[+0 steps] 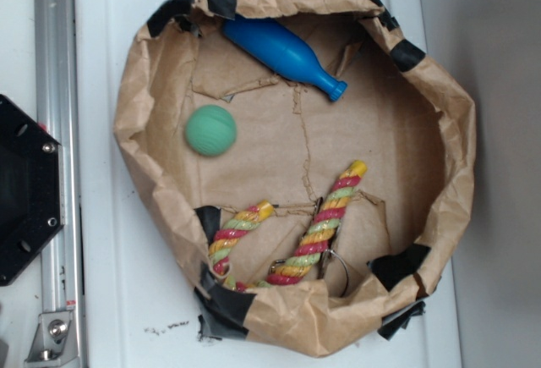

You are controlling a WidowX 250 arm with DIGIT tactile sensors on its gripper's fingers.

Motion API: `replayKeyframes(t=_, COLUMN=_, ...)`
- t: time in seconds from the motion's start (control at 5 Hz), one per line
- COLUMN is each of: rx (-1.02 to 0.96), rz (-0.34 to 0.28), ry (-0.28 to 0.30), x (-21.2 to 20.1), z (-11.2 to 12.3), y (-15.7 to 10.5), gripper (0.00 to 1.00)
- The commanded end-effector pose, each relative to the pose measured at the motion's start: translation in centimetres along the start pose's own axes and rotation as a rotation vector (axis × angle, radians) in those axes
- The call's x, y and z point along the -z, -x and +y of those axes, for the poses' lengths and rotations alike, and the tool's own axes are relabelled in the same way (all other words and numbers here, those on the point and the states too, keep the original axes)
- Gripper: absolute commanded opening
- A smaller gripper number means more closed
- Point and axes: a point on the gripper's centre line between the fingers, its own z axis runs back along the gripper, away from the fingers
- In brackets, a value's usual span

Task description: Grab the multicolored rope.

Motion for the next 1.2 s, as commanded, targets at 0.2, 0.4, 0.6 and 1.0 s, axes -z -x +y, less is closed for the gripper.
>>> replayKeyframes(t=0.2, rx=-0.15, rz=-0.041, ry=0.027, x=2.9, z=0.1, y=-4.7, gripper=1.0)
replayKeyframes(t=0.4, rx=-0.347, rz=-0.02, ry=0.007, x=7.6, z=0.3, y=-9.0, gripper=1.0)
replayKeyframes(t=0.6, rx=-0.56, rz=-0.025, ry=0.007, x=12.1, z=0.1, y=-11.5, gripper=1.0)
replayKeyframes(t=1.0, rx=-0.598, rz=-0.024, ry=-0.012, x=18.5, z=-0.8, y=-14.3, gripper=1.0)
